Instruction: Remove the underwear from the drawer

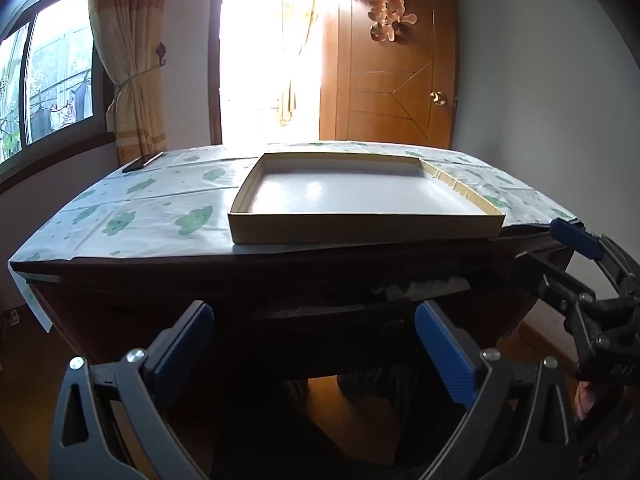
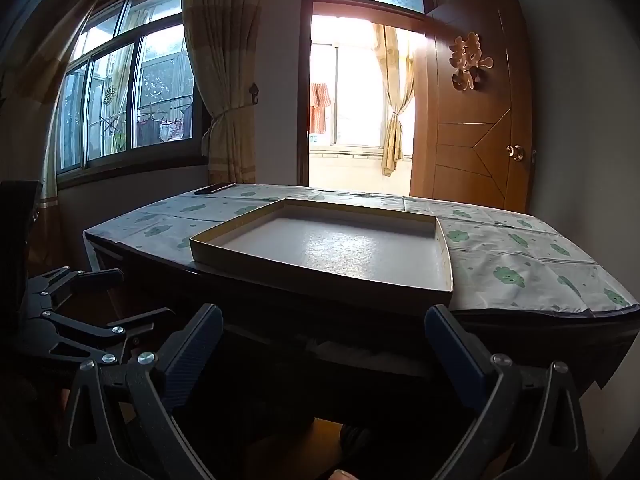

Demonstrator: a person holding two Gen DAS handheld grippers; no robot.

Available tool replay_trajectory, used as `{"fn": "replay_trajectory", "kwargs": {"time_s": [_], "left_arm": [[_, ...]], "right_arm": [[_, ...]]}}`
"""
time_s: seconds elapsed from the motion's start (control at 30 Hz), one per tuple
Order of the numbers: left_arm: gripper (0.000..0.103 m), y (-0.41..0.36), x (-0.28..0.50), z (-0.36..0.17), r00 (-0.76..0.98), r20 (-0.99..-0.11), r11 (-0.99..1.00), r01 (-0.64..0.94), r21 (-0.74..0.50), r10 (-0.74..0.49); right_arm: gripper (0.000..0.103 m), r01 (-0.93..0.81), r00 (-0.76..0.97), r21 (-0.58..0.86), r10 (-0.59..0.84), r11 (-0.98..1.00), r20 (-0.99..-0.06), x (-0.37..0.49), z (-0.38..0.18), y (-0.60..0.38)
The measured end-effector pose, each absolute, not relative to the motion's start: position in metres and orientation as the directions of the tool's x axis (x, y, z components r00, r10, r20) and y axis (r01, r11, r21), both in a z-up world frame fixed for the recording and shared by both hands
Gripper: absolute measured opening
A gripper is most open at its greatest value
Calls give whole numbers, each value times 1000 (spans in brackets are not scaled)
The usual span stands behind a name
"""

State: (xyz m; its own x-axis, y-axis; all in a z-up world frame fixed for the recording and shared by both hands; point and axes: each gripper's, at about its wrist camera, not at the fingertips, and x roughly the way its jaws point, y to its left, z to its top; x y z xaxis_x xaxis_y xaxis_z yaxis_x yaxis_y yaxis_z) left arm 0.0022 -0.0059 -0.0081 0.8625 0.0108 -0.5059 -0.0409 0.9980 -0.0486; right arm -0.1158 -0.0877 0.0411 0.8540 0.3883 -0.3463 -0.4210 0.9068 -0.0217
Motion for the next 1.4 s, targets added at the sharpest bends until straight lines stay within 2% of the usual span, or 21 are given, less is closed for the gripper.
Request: {"fn": "replay_trajectory", "kwargs": {"time_s": [1.4], "left_arm": [[103,-7,2,-8,862,-507,998,-41,-46,12]], "right_arm": [[102,-424,852,-24,389,905,-351,-117,37,-86]]}}
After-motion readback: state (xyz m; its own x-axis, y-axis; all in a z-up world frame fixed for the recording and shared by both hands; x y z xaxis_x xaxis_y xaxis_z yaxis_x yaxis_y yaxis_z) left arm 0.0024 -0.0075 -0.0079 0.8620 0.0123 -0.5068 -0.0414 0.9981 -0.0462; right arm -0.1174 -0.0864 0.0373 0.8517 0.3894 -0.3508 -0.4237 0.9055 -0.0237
